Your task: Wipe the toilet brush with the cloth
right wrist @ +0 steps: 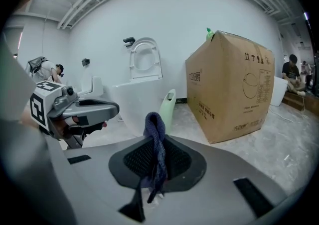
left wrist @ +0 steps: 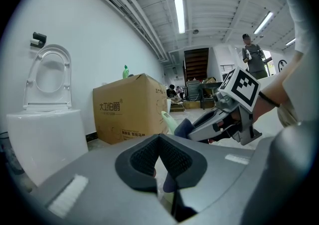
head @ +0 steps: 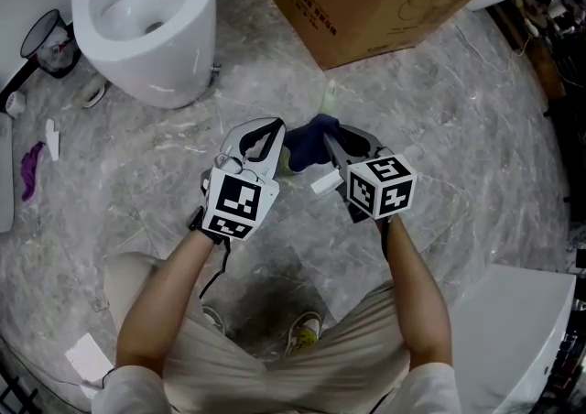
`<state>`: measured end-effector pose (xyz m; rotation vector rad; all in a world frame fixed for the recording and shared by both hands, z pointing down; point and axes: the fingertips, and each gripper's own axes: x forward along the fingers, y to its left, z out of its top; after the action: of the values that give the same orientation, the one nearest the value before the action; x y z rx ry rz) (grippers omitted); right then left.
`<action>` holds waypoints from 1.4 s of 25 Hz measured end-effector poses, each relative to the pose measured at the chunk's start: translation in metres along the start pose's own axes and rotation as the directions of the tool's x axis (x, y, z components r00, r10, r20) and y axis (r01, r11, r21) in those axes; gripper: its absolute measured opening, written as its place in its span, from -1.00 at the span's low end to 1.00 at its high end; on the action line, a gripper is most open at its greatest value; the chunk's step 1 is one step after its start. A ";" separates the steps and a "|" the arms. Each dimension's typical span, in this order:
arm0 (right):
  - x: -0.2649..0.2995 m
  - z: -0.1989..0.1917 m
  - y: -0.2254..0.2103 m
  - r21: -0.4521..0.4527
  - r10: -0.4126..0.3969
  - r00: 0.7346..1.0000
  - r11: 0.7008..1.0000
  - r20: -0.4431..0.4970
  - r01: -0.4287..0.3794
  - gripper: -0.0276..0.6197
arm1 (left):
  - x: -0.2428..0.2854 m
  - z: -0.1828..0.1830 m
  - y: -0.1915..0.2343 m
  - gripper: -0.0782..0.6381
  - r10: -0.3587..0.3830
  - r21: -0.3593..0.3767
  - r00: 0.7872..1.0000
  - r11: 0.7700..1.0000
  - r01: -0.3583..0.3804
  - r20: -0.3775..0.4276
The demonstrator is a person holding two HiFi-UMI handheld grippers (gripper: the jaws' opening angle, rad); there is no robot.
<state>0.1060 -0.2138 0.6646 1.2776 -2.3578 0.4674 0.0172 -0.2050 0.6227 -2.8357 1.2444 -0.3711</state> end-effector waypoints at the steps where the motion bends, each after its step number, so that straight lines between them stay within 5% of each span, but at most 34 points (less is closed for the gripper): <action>1: 0.001 -0.003 0.001 -0.004 0.004 1.000 1.000 -0.010 -0.004 -0.77 | 0.000 0.000 -0.001 -0.78 -0.002 0.002 1.000 1.000 0.002 -0.001; 23: 0.018 -0.043 0.003 -0.073 -0.058 0.993 0.996 -0.107 0.050 -0.77 | 0.003 -0.009 -0.004 -0.78 0.001 -0.005 1.000 1.000 -0.001 0.010; 31: 0.014 -0.058 0.009 -0.029 -0.074 0.976 0.997 -0.205 0.069 -0.77 | 0.005 -0.005 0.007 -0.78 -0.043 -0.027 0.997 0.999 0.044 0.058; 33: 0.012 -0.054 0.005 -0.005 -0.086 0.973 0.996 -0.212 0.087 -0.77 | 0.004 -0.005 0.004 -0.78 -0.090 -0.051 0.993 0.994 0.094 0.077; 35: 0.010 -0.052 -0.002 -0.016 -0.115 0.970 0.993 -0.212 0.115 -0.77 | 0.002 -0.011 -0.005 -0.78 -0.151 0.007 0.985 0.988 0.151 0.083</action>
<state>0.1136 -0.1973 0.7145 1.2860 -2.0950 0.5342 0.0198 -0.2017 0.6339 -2.9203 1.0179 -0.2537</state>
